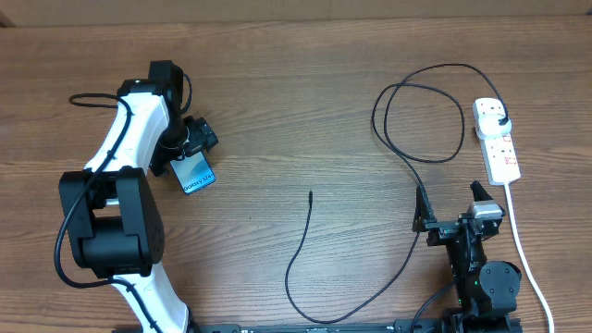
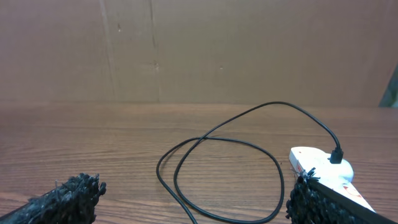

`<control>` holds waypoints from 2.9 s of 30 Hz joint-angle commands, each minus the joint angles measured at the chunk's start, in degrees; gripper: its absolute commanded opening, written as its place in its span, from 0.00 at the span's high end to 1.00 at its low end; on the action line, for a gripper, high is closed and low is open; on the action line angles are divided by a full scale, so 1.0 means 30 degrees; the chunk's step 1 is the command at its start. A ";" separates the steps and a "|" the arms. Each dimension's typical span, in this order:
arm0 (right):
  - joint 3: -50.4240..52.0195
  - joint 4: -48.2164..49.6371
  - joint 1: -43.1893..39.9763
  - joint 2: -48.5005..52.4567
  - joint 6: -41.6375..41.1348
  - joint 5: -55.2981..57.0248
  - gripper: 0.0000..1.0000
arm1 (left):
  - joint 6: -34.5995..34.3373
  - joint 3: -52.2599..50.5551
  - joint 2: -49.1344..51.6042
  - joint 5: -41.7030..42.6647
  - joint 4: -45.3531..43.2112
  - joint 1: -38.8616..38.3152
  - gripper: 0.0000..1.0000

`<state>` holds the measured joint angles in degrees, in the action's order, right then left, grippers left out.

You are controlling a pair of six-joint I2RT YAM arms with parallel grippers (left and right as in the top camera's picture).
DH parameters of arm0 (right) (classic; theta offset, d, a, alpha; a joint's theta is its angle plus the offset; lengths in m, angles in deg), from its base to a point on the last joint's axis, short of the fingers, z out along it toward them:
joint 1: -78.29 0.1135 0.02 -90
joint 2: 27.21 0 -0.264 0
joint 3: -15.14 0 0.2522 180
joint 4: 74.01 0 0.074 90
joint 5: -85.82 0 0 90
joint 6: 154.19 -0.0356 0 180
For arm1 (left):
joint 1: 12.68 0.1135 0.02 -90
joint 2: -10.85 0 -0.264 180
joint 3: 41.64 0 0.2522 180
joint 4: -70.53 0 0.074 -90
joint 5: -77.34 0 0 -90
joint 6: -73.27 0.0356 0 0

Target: Plug charger to phone and switch on socket

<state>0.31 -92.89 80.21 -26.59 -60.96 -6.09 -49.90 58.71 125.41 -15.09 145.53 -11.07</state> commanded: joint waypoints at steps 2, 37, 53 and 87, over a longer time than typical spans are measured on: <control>0.0197 0.0102 0.0109 -0.0160 0.0087 0.0182 0.00 | -0.0729 -0.0117 0.0160 -0.0401 -0.0299 0.0117 0.00; 0.0197 0.0095 0.0109 -0.0160 0.0087 0.0182 0.00 | -0.0736 -0.0117 0.1144 -0.1027 -0.1013 0.0117 0.00; 0.0197 0.0102 0.0109 -0.0160 0.0087 0.0182 0.00 | -0.0736 -0.0117 0.1559 -0.0991 -0.1515 0.0117 0.00; 0.0197 0.0102 0.0109 -0.0160 0.0087 0.0182 0.00 | -0.0663 -0.0117 0.2346 -0.0831 -0.1574 0.0117 0.00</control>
<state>0.31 -92.91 80.21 -26.59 -60.94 -6.09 -51.15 58.66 131.86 -17.23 141.22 -11.07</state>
